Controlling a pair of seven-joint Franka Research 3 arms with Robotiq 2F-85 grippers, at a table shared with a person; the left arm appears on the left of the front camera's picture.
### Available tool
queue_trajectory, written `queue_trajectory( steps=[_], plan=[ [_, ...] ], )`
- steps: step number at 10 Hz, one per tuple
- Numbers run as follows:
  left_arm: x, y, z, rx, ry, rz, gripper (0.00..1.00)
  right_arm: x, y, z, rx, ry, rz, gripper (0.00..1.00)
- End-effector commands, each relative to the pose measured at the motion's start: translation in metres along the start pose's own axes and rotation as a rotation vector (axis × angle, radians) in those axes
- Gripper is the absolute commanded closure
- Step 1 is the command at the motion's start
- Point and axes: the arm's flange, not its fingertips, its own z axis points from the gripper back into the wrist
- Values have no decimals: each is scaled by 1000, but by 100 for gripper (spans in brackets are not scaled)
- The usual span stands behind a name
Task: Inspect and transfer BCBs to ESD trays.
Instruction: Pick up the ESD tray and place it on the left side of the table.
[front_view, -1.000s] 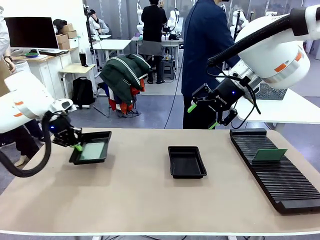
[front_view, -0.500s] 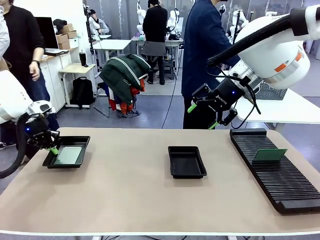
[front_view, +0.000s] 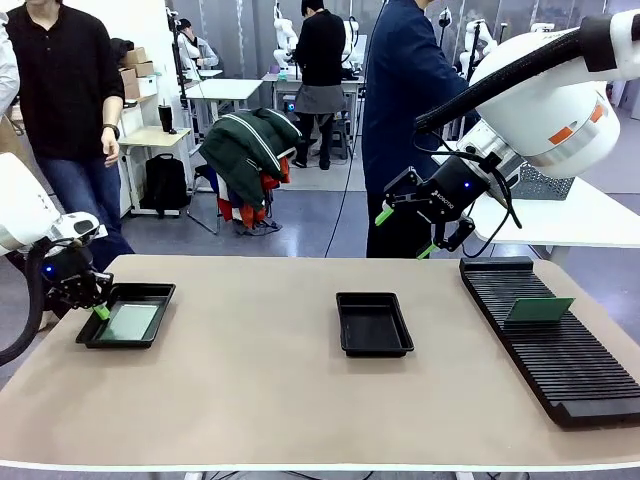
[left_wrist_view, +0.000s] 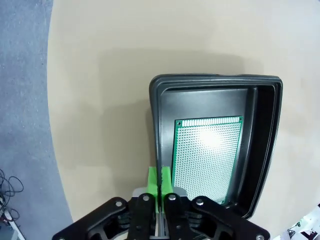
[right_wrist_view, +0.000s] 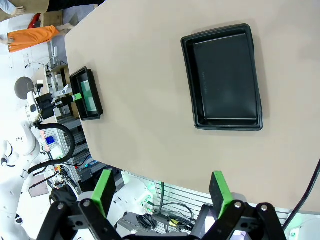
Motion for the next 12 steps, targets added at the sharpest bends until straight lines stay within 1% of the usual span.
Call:
queue_trajectory(
  steps=[1, 3, 4, 12],
  plan=[
    [-6, 5, -5, -4, -16, -12, 97, 2, 1, 0, -18, -3, -5, 0],
    [-8, 4, -6, -15, -10, -9, 97, 2, 1, 0, -18, -3, -5, 0],
    [-2, 1, -3, 1, 3, 3, 97, 2, 1, 0, -18, -3, -5, 0],
    [-2, 1, -3, 1, 3, 3, 97, 2, 1, 0, -18, -3, -5, 0]
  ],
)
